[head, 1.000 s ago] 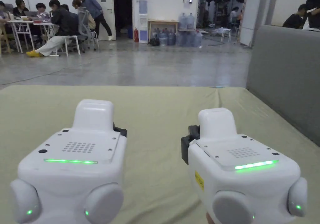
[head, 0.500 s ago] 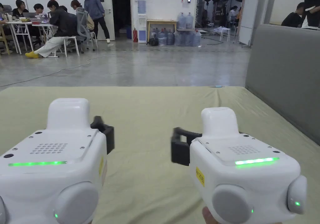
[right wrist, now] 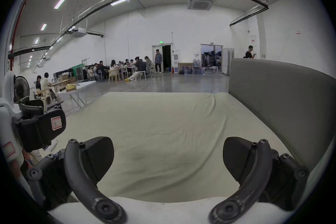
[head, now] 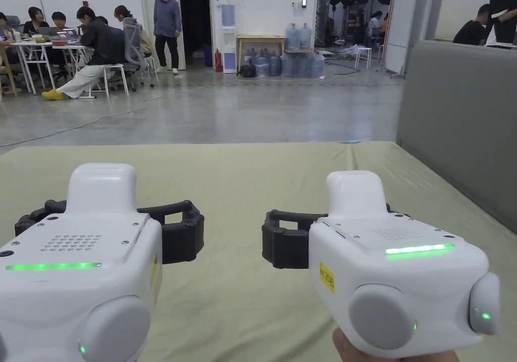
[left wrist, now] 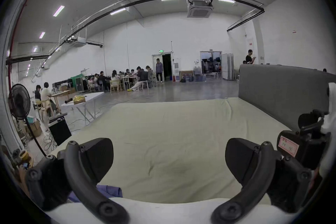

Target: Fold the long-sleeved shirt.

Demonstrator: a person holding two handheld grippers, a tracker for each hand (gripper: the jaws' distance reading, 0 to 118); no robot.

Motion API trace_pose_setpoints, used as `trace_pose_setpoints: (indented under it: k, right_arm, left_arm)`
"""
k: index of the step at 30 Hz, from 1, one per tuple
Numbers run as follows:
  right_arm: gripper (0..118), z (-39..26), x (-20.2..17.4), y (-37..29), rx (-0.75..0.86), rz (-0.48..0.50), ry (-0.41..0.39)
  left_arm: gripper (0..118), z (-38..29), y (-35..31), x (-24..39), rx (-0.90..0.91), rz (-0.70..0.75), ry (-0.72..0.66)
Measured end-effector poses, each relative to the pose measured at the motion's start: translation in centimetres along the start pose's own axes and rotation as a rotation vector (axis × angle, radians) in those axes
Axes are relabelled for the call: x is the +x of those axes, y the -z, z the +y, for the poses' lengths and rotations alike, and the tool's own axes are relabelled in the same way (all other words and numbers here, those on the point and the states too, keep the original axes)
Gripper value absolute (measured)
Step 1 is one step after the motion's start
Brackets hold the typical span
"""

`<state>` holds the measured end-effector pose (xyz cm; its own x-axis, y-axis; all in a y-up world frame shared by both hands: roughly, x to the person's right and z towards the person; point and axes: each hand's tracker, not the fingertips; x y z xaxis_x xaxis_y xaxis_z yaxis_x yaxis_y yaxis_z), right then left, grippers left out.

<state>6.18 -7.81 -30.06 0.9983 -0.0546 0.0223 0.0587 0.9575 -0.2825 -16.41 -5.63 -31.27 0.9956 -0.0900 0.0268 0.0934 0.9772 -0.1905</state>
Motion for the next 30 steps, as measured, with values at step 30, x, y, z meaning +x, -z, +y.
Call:
trace_pose_setpoints:
  k: [30]
  right_arm:
    - [118,0.8,1.0,-0.1,-0.035,-0.030,-0.019]
  left_arm:
    - [118,-0.5,0.4,-1.6,-0.045,-0.013,-0.028]
